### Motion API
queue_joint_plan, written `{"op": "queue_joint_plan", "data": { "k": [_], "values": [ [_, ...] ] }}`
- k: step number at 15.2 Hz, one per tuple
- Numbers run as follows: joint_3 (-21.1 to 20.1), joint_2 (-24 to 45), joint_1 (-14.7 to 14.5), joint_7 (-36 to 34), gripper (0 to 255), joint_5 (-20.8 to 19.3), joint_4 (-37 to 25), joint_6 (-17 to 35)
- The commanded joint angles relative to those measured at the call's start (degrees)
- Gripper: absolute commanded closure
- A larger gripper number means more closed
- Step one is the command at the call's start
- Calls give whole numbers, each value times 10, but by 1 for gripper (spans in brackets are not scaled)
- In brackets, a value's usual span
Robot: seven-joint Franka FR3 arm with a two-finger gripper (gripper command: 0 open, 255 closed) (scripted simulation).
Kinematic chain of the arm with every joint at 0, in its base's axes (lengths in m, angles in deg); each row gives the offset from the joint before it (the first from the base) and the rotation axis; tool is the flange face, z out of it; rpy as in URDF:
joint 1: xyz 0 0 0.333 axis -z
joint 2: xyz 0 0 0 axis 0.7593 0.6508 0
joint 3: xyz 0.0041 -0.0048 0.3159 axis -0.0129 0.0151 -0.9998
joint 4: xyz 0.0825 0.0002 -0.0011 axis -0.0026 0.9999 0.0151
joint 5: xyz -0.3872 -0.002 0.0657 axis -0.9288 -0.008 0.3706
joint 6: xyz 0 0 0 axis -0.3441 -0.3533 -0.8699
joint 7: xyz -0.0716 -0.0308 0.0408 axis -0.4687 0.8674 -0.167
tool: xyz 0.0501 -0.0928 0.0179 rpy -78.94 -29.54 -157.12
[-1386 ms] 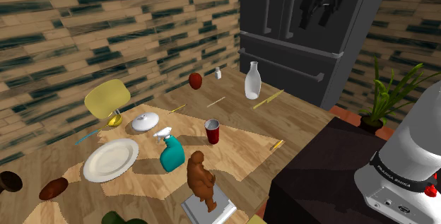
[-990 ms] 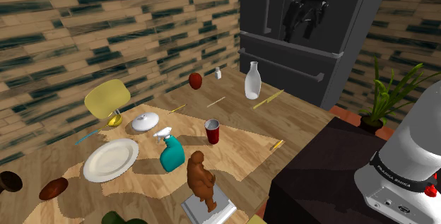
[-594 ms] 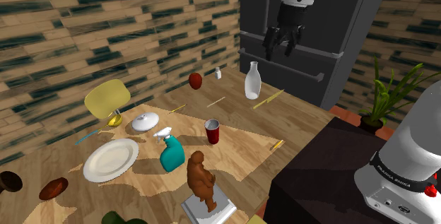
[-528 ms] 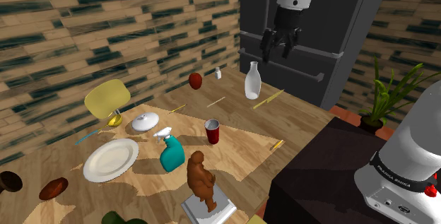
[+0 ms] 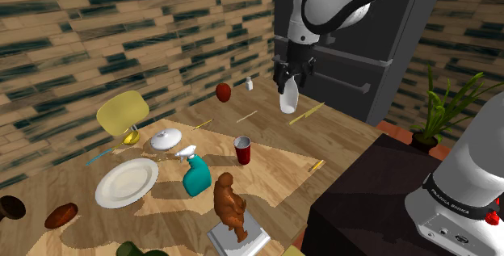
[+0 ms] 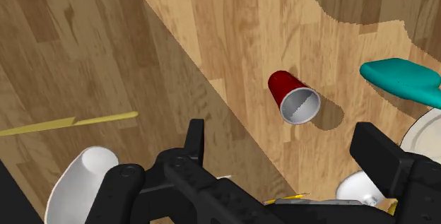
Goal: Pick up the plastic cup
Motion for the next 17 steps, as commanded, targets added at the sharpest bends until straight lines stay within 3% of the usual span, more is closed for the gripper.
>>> {"op": "queue_joint_plan", "data": {
  "k": [1,9,17],
  "values": [
    [-8,47,-1,-11,0,-5,-15,27],
    [-24,227,-10,-58,0,-42,-92,111],
    [-13,409,-41,-101,0,-84,-213,152]
  ]
}}
